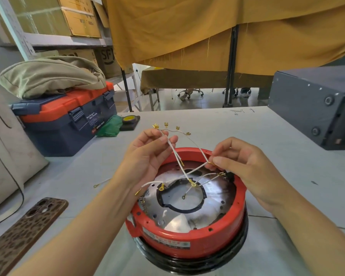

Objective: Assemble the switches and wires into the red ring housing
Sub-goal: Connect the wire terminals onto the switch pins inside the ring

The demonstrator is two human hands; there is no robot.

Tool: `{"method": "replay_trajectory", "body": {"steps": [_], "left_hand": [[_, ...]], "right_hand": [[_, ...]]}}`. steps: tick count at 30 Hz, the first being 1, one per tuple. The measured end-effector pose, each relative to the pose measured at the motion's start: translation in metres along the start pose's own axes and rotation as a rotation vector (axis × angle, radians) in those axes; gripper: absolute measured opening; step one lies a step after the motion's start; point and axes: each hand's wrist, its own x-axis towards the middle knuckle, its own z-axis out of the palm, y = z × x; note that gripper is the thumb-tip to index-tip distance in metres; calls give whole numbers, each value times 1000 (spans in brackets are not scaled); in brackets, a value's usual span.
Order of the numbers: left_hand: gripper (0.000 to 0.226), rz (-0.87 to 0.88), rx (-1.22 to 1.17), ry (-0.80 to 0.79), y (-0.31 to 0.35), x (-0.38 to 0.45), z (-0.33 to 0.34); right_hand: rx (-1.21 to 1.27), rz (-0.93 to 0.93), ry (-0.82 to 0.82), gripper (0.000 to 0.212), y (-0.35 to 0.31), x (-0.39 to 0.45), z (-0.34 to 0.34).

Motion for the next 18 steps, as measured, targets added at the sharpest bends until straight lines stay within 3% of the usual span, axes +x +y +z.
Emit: {"method": "replay_trajectory", "body": {"steps": [6, 13, 18], "left_hand": [[14, -5, 28, 14, -3, -2, 0], [15, -92, 79, -7, 1, -5, -5], [24, -105, 104, 11, -2, -5, -6]], "right_hand": [[-95, -43, -73, 19, -1, -2, 4], [-119, -70, 112, 18, 0, 1, 4], [-66, -72, 125, 17, 1, 1, 6]]}}
